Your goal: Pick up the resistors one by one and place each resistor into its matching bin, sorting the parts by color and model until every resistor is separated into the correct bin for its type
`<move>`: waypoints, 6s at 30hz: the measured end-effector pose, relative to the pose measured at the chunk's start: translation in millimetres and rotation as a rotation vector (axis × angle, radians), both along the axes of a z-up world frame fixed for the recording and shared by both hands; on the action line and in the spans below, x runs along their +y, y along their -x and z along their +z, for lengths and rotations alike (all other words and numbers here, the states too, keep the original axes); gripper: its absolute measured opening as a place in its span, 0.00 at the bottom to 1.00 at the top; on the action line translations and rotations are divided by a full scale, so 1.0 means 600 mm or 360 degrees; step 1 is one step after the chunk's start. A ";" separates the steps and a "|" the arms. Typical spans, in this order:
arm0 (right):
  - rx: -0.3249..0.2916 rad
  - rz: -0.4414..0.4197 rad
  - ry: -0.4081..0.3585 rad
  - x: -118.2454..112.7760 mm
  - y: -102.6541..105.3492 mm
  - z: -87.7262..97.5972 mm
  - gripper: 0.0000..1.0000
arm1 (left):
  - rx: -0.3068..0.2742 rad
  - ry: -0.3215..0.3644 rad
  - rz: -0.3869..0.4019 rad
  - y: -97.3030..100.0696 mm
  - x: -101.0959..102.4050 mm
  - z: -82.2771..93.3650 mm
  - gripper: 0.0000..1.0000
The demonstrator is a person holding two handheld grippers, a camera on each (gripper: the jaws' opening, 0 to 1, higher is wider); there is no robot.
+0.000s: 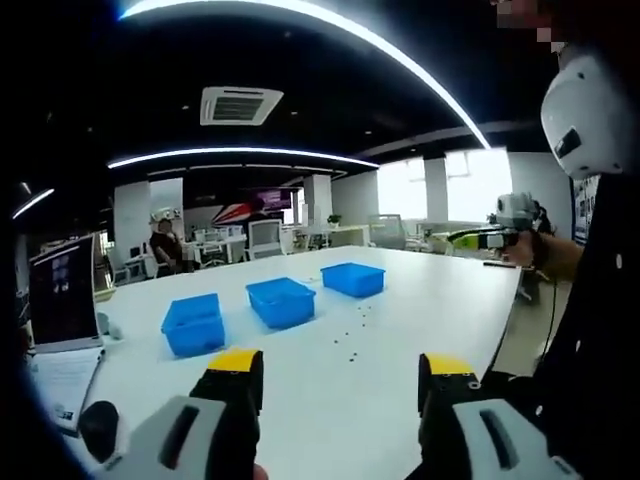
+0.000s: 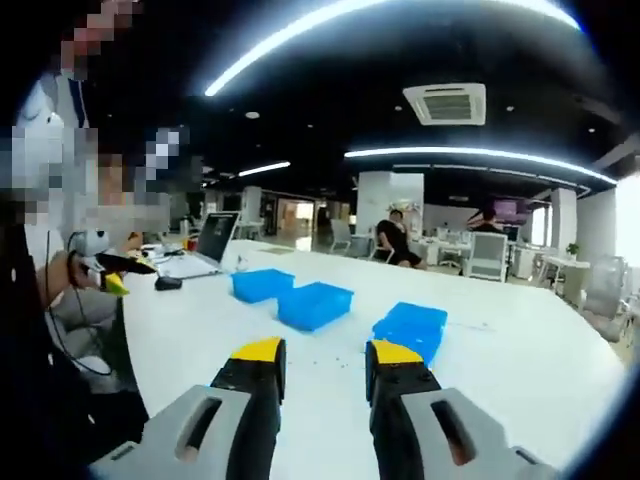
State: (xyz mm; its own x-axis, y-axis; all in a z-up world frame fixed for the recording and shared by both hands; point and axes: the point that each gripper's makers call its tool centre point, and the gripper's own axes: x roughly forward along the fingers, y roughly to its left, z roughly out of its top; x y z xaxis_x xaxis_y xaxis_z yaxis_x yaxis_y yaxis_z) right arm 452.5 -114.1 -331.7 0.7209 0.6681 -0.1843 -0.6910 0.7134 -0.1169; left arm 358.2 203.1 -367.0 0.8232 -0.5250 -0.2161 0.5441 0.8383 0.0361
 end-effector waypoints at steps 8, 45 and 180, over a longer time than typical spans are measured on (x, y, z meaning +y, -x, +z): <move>0.0077 0.0297 0.0197 0.077 -0.016 0.008 0.33 | 0.0043 -0.0005 0.0005 0.015 0.005 -0.011 0.64; 0.0115 0.1473 0.1699 0.230 -0.115 -0.219 0.25 | 0.0181 -0.0046 -0.0018 0.043 0.004 -0.046 0.66; -0.0009 -0.0263 -0.0022 0.068 -0.308 0.003 0.27 | -0.0050 0.0105 0.0171 0.008 0.047 0.017 0.64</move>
State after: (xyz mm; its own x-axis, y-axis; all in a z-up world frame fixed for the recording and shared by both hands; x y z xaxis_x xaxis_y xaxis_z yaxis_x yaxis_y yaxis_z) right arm 637.1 -73.2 -329.9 0.8224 0.5425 -0.1712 -0.5632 0.8190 -0.1098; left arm 353.2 231.3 -357.0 0.8813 -0.4457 -0.1572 0.4505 0.8928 -0.0053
